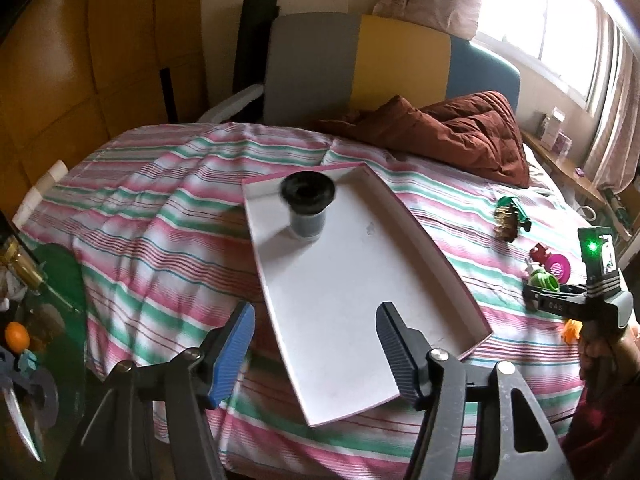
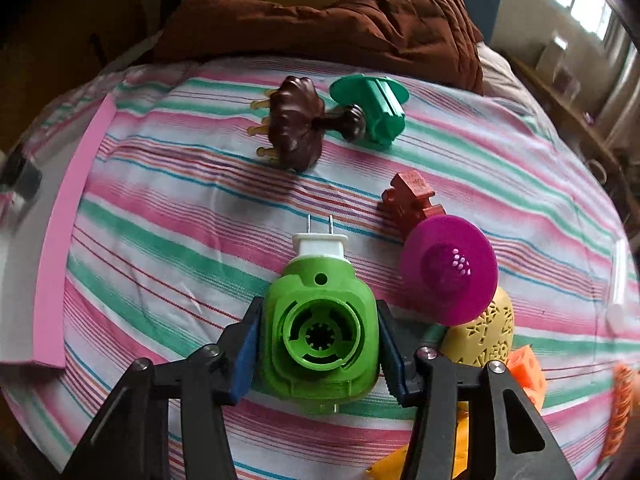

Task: Organize rigid objects
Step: 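Lift the green plug-shaped piece with the right gripper, then carry the green piece into the tray beside the black cylinder, open right gripper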

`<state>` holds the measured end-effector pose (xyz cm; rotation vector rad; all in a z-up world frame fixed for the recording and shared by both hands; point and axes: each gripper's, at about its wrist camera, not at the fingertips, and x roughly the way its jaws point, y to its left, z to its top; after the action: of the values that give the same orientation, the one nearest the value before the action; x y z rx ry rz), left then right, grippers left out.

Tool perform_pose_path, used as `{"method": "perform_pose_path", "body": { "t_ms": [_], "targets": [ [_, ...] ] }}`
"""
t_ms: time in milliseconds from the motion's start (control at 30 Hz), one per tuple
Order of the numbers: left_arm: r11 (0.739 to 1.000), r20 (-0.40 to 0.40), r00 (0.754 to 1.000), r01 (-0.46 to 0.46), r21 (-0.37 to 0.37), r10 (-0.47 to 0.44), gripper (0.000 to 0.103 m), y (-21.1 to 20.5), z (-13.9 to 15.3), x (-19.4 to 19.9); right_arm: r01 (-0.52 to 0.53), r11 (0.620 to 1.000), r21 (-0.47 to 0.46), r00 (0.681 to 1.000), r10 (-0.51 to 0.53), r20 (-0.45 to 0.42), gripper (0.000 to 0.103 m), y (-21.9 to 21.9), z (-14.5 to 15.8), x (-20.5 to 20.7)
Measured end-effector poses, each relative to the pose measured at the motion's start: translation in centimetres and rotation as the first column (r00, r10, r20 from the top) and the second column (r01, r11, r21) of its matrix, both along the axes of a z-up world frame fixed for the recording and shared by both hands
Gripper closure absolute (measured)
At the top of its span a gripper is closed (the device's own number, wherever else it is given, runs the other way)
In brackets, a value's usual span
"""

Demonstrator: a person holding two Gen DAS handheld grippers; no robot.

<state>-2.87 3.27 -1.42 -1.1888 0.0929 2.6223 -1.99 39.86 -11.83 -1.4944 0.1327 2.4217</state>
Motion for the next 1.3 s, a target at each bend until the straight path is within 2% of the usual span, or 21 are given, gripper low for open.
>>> {"method": "perform_pose_path", "body": {
  "t_ms": [100, 200, 333, 467, 567, 767, 933, 1300],
  "targets": [
    [1.0, -0.029, 0.999, -0.019, -0.008, 0.018, 0.047, -0.8, 0.5, 0.3, -0.003, 1.0, 0.006, 1.0, 0.003, 0.008, 0.051, 0.3, 0.1, 0.4],
    [0.999, -0.081, 0.996, -0.038, -0.021, 0.036, 0.047, -1.6, 1.4, 0.8, 0.005, 1.0, -0.013, 1.0, -0.005, 0.004, 0.051, -0.3, 0.7, 0.7],
    [0.999, -0.09, 0.995, -0.044, -0.007, 0.043, 0.047, -2.2, 1.8, 0.7, -0.034, 0.998, -0.056, 0.995, 0.029, -0.099, 0.051, -2.9, 3.7, 1.2],
    [0.999, -0.07, 0.997, -0.043, 0.007, 0.044, 0.047, -2.6, 1.5, 0.5, -0.152, 0.984, -0.088, 0.973, 0.133, -0.19, 0.051, -7.0, 7.0, 0.5],
    [0.999, -0.056, 0.997, -0.051, 0.02, 0.052, 0.047, -3.1, 1.1, 0.6, -0.25, 0.962, -0.111, 0.949, 0.221, -0.224, 0.051, -10.9, 8.4, -0.4],
    [0.997, -0.038, 0.997, -0.073, 0.023, 0.074, 0.047, -4.0, 0.6, 0.5, -0.389, 0.906, -0.166, 0.913, 0.356, -0.198, 0.051, -18.1, 7.1, -4.1],
    [0.996, -0.039, 0.995, -0.09, 0.023, 0.091, 0.047, -4.9, 0.3, 0.6, -0.437, 0.878, -0.197, 0.899, 0.416, -0.14, 0.051, -23.3, 4.8, -6.2],
    [0.99, 0.005, 0.991, -0.135, 0.035, 0.135, 0.047, -6.9, -1.0, 0.2, -0.441, 0.88, -0.175, 0.897, 0.438, -0.059, 0.05, -28.9, 1.0, -10.1]
  ]
}}
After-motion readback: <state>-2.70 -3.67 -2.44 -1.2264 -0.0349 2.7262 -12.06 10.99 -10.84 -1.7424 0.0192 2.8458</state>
